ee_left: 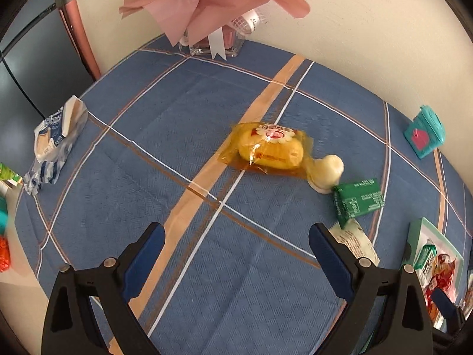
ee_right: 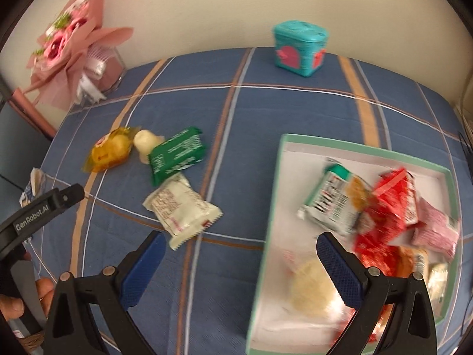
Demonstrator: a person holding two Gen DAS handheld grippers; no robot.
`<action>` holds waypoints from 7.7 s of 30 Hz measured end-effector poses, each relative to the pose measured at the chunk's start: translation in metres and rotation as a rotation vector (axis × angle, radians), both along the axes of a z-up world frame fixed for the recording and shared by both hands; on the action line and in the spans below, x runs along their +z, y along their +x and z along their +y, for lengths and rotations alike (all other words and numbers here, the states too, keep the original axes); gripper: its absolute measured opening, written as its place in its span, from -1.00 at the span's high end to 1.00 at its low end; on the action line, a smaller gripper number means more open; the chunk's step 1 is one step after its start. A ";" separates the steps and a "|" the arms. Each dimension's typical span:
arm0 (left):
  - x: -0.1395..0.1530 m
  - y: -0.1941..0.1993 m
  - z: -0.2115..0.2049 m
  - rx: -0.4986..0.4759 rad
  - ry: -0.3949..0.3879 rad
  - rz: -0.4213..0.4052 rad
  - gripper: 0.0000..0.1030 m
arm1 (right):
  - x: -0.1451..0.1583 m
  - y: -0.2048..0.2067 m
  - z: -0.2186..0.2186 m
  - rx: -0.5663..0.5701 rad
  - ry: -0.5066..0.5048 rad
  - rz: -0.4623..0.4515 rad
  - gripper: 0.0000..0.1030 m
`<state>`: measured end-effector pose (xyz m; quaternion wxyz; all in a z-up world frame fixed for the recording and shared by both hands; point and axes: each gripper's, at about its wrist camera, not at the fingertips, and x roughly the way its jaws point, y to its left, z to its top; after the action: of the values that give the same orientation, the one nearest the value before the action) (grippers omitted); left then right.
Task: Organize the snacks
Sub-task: 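Grasp the white printed packet with the right gripper while the left gripper grasps the green pack, then carry the white packet and green pack with both grippers over the tray, then open the left gripper releasing the green pack while the right gripper releases the white packet, then move both open grippers back from the tray toward the yellow cake bag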
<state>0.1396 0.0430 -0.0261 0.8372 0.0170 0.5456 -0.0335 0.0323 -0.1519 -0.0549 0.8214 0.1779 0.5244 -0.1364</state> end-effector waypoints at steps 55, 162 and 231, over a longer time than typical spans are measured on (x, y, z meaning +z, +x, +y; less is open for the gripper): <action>-0.038 0.045 -0.085 -0.069 -0.026 0.043 -0.90 | -0.005 0.039 -0.033 0.014 0.004 -0.030 -0.11; -0.003 -0.103 -0.230 -0.434 -0.204 0.183 -0.59 | 0.004 -0.134 -0.197 -0.367 0.026 0.105 -0.30; 0.008 -0.023 -0.050 -0.145 0.065 -0.053 -0.90 | 0.039 -0.044 -0.053 -0.059 -0.085 0.020 -1.00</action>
<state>0.1163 -0.0065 -0.0180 0.8459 0.0845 0.5212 -0.0756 -0.0121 -0.2047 -0.0162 0.8186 0.1568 0.5210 -0.1844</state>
